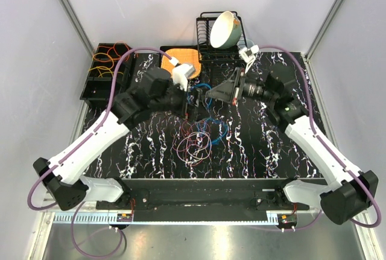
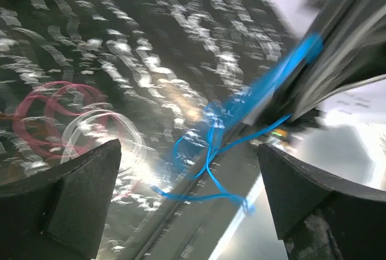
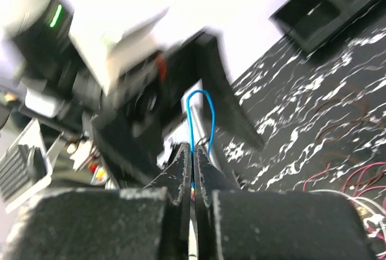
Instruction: Untangle the cables
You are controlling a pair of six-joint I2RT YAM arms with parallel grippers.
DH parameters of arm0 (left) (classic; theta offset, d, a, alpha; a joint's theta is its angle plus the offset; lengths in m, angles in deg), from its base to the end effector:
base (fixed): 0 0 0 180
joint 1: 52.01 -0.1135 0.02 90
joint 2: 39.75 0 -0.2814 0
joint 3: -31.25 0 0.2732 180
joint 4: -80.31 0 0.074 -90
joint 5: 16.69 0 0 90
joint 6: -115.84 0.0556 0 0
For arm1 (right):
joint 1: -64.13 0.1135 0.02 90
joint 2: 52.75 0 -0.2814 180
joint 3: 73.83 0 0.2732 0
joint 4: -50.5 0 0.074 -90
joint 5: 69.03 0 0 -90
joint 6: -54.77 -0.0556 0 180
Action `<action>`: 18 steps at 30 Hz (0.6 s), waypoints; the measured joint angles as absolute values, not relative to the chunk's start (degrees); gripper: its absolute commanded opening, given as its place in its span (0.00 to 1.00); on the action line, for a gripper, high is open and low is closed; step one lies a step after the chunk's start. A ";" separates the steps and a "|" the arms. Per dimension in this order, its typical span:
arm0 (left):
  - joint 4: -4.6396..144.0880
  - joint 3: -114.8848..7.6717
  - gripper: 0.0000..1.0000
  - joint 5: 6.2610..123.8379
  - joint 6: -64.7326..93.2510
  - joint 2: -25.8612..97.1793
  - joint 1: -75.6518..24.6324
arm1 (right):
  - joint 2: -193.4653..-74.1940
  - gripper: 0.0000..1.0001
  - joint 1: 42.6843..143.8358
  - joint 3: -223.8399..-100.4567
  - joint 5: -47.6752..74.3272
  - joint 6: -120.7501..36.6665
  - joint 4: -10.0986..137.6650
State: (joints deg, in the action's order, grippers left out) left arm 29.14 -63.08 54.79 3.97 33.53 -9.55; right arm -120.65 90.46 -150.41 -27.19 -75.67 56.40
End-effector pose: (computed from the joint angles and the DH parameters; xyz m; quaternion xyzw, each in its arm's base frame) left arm 0.2121 -0.2180 0.4175 0.2319 0.8271 -0.3803 0.3428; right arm 0.2462 0.1680 0.4208 -0.2158 0.6612 0.5987 0.3971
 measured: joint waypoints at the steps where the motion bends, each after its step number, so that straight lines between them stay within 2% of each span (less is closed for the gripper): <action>1: 28.57 -63.39 0.98 58.17 4.32 33.29 -7.74 | -120.67 0.00 90.46 -151.59 -26.10 -75.45 57.43; 4: 27.20 -63.74 0.94 72.25 5.09 31.50 -0.44 | -120.67 0.00 90.48 -154.11 -23.02 -75.06 60.62; 8: 27.06 -64.02 0.89 85.39 5.20 30.03 5.66 | -120.71 0.00 90.48 -154.43 -19.83 -75.08 64.64; 16: 30.96 -64.07 0.77 101.65 3.21 33.68 14.05 | -120.69 0.00 90.50 -154.43 -15.52 -75.35 68.51; 18: 32.27 -64.09 0.68 104.27 2.20 35.63 15.61 | -120.67 0.00 90.50 -154.43 -14.82 -75.59 68.97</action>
